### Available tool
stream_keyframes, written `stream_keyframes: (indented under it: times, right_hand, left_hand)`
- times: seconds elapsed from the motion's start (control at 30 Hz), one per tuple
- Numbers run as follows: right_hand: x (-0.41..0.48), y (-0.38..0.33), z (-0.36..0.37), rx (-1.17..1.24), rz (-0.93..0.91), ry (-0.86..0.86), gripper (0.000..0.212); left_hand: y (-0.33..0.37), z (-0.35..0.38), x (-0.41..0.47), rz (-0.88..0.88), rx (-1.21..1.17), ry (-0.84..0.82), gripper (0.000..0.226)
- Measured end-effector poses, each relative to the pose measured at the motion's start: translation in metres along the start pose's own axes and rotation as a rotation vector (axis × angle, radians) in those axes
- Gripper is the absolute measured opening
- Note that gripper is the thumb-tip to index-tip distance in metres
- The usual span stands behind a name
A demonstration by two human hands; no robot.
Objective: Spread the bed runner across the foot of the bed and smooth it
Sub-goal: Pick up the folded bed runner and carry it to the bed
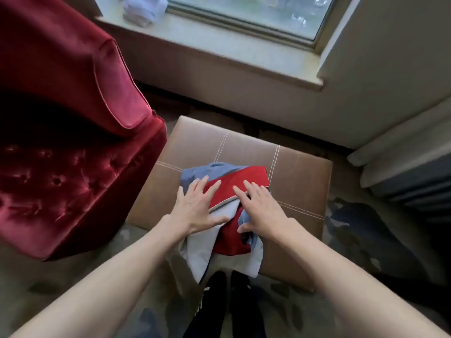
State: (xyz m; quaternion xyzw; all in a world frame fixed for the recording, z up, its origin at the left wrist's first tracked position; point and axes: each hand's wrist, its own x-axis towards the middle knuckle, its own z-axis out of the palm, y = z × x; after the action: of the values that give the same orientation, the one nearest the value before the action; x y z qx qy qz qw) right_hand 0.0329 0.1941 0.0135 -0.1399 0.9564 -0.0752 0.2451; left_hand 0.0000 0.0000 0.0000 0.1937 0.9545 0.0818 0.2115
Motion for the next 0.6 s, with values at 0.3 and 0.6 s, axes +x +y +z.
stream_keyframes:
  times: [0.3, 0.6]
  right_hand:
    - [0.074, 0.039, 0.067, -0.163, -0.076, -0.050, 0.129]
    - [0.078, 0.039, 0.127, -0.191, -0.071, -0.092, 0.129]
  left_hand:
    - [-0.012, 0.104, 0.045, -0.021, 0.040, -0.101, 0.126]
    - [-0.005, 0.163, 0.044, -0.123, -0.006, -0.146, 0.137]
